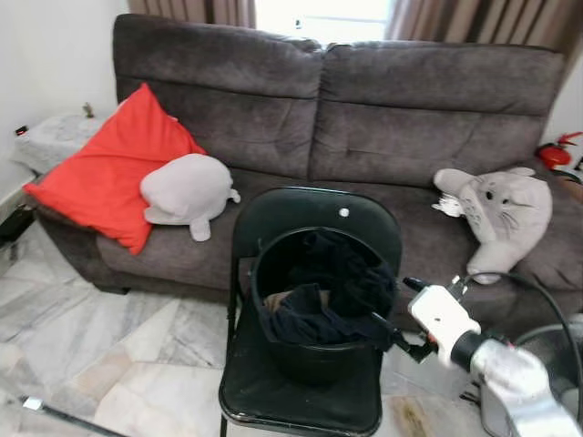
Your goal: Hang hanger
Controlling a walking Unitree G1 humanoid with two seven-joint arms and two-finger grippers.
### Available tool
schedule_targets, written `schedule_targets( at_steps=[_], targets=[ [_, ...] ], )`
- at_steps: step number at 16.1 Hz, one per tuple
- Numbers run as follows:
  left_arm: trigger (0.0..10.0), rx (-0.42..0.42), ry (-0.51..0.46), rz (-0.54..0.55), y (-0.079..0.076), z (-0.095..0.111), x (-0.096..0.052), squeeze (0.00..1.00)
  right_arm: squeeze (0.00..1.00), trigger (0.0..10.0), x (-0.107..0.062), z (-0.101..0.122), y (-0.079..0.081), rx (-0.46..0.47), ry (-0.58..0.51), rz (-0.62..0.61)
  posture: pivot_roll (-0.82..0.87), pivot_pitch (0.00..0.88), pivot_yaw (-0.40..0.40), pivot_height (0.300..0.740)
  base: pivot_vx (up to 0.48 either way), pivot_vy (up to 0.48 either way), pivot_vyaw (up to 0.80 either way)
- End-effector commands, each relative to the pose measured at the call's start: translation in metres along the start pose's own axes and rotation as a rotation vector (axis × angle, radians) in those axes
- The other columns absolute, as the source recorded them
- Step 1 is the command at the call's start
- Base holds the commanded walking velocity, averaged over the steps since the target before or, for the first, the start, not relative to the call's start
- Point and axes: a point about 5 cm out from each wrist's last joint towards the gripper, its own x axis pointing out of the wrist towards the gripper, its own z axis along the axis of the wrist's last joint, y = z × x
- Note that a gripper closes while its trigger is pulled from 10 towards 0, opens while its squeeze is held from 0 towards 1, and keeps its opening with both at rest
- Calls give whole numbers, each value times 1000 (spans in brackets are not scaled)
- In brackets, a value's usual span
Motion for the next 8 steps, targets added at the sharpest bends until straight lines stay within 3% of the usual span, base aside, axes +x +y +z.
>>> schedule_targets(
  at_steps=[1, 2, 3, 4, 5, 6, 7, 8],
  targets=[
    [10000, -5, 11, -3, 0, -2, 0, 0, 0, 10000, 4, -3, -1, -35, 61, 47, 24, 0, 10, 740, 0, 0, 0],
    [10000, -5, 8, -6, 0, -1, 0, 0, 0, 10000, 9, -6, 2, -53, 99, 98, 24, 0, 16, 740, 0, 0, 0],
    [10000, -2, 7, -10, 0, 0, 0, 0, 149, 10000, 13, -7, 2, -76, 115, 113, 25, 0, 17, 740, 0, 0, 0],
    [10000, 3, 6, -12, 0, 1, 0, 0, 149, 10000, 16, -7, 1, -89, 121, 118, 27, 0, 21, 740, 0, 0, 0],
    [10000, 0, 3, -12, 0, 1, 0, 0, 1000, 10000, 27, -1, -1, -81, 123, 125, 32, 0, 25, 740, 0, 0, 0],
    [10000, -2, 0, -13, 1, 2, 1, 0, 204, 10000, 42, 3, -1, -127, 148, 150, 30, 0, 32, 740, 0, 0, 0],
    [10000, -1, -1, -13, 1, 3, 1, 0, 0, 10000, 50, 4, -3, -145, 169, 132, 33, 0, 32, 740, 0, 0, 0],
    [10000, -1, -1, -13, 1, 3, 1, 0, 0, 10000, 55, 6, -4, -141, 176, 125, 37, 0, 32, 740, 0, 0, 0]
  ],
)
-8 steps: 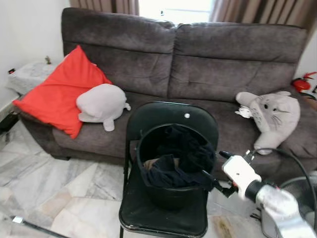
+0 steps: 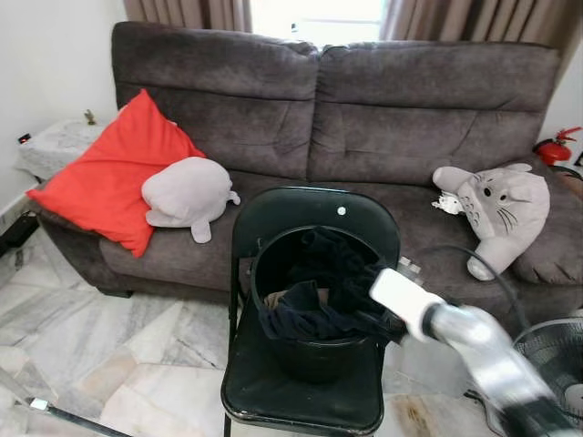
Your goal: Hang hanger
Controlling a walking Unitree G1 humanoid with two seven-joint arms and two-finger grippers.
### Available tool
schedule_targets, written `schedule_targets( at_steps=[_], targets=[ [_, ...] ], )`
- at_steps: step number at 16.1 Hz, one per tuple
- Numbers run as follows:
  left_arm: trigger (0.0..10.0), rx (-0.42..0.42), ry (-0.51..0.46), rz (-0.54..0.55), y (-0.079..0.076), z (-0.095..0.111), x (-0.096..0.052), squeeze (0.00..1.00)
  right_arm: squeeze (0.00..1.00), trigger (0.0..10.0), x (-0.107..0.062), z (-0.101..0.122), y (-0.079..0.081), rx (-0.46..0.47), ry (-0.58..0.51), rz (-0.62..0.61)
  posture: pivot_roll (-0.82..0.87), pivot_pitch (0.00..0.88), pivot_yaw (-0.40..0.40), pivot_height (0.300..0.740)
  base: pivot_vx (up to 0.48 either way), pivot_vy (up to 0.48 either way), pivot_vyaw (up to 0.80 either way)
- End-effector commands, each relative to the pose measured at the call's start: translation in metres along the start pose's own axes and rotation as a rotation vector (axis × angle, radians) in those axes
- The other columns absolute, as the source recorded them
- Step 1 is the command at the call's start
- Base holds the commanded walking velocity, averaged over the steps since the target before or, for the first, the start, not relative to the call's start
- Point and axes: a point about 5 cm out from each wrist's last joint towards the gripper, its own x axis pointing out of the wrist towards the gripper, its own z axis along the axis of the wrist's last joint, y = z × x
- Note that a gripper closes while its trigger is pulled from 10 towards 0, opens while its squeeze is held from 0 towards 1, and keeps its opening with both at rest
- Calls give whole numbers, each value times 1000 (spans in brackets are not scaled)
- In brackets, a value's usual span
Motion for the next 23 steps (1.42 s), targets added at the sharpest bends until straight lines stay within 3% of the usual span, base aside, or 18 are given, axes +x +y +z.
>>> schedule_targets(
  at_steps=[1, 6, 7, 8, 9, 10, 11, 15, 16, 18, 19, 23],
  targets=[
    [10000, -8, 13, -1, 2, -3, -1, 0, 0, 10000, 6, 4, 1, 14, -5, 5, 40, 0, 32, 740, 0, 0, 0],
    [10000, -14, 16, -2, 2, -2, 0, 0, 0, 10000, 21, 22, 9, -54, -9, 111, 41, 0, 30, 740, 0, 0, 0],
    [10000, -16, 16, -2, 2, -2, 0, 0, 0, 9294, 22, 22, 11, -82, -5, 132, 41, 0, 30, 740, 0, 0, 0],
    [10000, -17, 15, -3, 2, -2, 0, 0, 0, 0, 22, 24, 11, -83, -10, 134, 38, 0, 30, 740, 0, 0, 0],
    [10000, -17, 14, -5, 1, -2, 0, 0, 0, 0, 22, 25, 11, -88, -10, 143, 38, 0, 28, 740, 0, 0, 0],
    [10000, -19, 14, -8, 1, -1, 0, 0, 0, 9176, 21, 26, 15, -109, -10, 175, 34, 0, 27, 740, 0, 0, 0],
    [10000, -20, 14, -9, 0, -1, 0, 0, 0, 10000, 20, 25, 16, -108, -2, 188, 34, 0, 25, 740, 0, 0, 0],
    [10000, -31, 14, -17, -1, -1, 0, 0, 0, 10000, 19, 18, 18, -134, 54, 208, 32, 0, 21, 740, 0, 0, 0],
    [10000, -32, 14, -18, -2, -1, 0, 0, 0, 0, 19, 17, 18, -128, 55, 215, 32, 0, 20, 740, 0, 0, 0],
    [10000, -32, 15, -22, -2, -1, 0, 0, 0, 0, 18, 16, 18, -123, 60, 218, 32, 0, 20, 740, 0, 0, 0],
    [10000, -32, 16, -22, -2, -1, 0, 0, 0, 10000, 17, 15, 20, -126, 71, 230, 27, 0, 23, 740, 0, 0, 0],
    [10000, -31, 14, -20, -2, 0, 0, 0, 0, 10000, 14, 4, 16, -141, 125, 208, 33, 0, 23, 740, 0, 0, 0]
  ],
)
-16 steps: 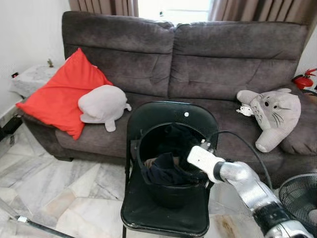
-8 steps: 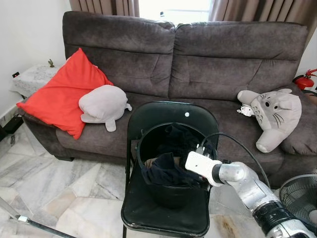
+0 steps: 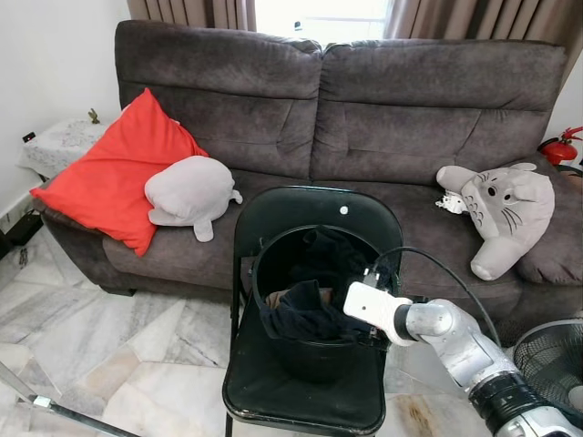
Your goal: Hang hanger
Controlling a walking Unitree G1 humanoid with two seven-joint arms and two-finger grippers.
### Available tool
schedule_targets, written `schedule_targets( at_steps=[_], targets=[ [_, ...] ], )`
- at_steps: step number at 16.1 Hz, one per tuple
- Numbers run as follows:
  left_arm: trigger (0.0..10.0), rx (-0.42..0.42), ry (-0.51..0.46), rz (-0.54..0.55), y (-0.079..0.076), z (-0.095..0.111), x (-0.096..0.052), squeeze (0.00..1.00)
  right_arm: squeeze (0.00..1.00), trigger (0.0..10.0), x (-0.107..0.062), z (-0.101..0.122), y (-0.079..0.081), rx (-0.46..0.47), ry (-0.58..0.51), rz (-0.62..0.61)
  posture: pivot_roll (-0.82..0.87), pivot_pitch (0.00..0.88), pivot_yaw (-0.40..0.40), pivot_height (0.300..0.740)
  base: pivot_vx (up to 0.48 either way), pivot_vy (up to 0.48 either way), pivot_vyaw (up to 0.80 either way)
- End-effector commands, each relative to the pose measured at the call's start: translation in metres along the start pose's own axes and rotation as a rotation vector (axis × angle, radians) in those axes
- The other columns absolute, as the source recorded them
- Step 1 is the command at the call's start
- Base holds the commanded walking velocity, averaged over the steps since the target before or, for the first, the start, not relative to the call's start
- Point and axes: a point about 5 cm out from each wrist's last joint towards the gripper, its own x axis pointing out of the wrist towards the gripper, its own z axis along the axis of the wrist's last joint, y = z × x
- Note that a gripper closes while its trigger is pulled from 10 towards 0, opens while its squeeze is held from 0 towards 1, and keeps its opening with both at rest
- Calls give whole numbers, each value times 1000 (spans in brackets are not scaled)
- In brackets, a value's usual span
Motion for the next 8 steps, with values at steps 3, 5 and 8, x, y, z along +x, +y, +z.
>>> schedule_targets(
  at_steps=[3, 5, 8],
  targets=[
    [10000, -2, 16, -3, 0, -1, 0, 0, 0, 7922, -2, -11, -1, 4, 54, -14, 32, 0, 29, 740, 0, 0, 0],
    [10000, 0, 17, -3, 1, -1, 0, 0, 0, 10000, -3, -15, 0, 12, 68, -21, 32, 0, 29, 740, 0, 0, 0],
    [10000, 0, 16, -3, 1, -1, 0, 0, 0, 10000, -3, -17, -1, 15, 71, -27, 35, 0, 29, 740, 0, 0, 0]
  ],
)
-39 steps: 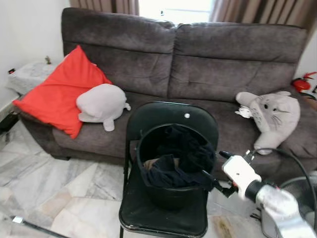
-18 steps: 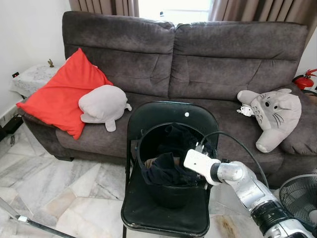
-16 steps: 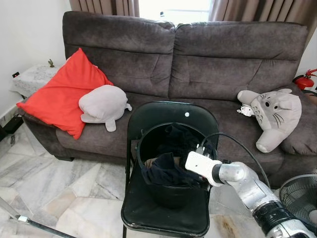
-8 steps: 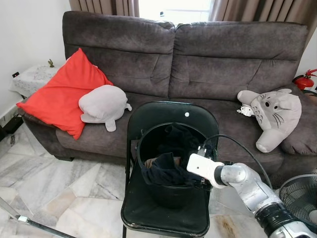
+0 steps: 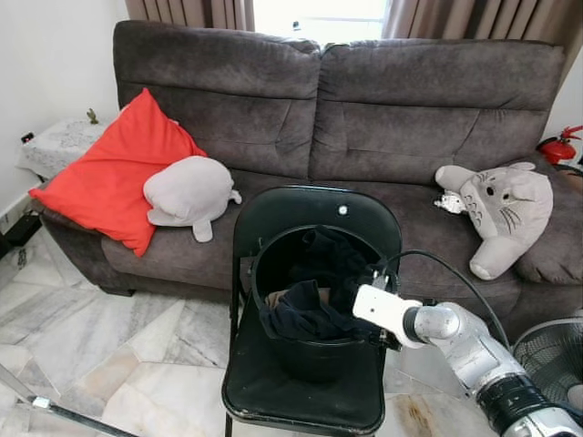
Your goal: Hang hanger
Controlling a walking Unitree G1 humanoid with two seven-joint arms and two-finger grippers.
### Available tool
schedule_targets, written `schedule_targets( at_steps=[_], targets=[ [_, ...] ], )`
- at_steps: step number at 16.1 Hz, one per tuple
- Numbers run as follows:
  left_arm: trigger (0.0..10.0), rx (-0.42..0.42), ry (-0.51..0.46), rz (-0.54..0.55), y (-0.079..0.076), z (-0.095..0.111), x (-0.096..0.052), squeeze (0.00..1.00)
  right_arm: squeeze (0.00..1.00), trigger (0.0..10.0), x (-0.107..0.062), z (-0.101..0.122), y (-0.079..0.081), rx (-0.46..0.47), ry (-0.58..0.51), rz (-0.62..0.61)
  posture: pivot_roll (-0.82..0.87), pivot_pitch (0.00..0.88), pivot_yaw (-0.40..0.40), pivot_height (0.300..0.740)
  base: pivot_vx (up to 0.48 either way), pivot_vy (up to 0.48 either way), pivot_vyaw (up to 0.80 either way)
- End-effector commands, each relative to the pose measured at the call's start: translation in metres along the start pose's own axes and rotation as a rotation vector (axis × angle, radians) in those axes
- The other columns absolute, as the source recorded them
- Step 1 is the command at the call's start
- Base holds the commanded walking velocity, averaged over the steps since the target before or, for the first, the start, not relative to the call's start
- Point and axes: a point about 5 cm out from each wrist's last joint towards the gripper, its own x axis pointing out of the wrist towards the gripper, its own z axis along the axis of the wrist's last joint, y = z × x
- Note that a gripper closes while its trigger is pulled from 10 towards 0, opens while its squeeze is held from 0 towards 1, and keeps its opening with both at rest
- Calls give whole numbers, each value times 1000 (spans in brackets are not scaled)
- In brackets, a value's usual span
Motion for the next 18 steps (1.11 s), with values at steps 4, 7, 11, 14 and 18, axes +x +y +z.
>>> schedule_targets(
  at_steps=[4, 7, 11, 14, 18],
  targets=[
    [10000, -2, 16, -2, 1, -2, 0, 0, 0, 10000, 1, -4, -2, 4, 17, -13, 37, 0, 27, 740, 0, 0, 0],
    [10000, -3, 16, -3, 1, -2, 0, 0, 0, 10000, 4, -3, 0, 3, 6, -11, 39, 0, 27, 740, 0, 0, 0],
    [10000, -3, 17, 0, 1, -2, 0, 0, 0, 10000, 8, 3, -1, 8, -25, -36, 45, 0, 28, 740, 0, 0, 0],
    [10000, -1, 18, -1, 1, -2, 0, 0, 0, 10000, 9, 5, -3, 4, -31, -48, 47, 0, 27, 740, 0, 0, 0],
    [10000, 1, 21, -6, 1, -2, 0, 0, 0, 10000, 12, 8, -2, -10, -44, -38, 47, 0, 27, 740, 0, 0, 0]
  ],
)
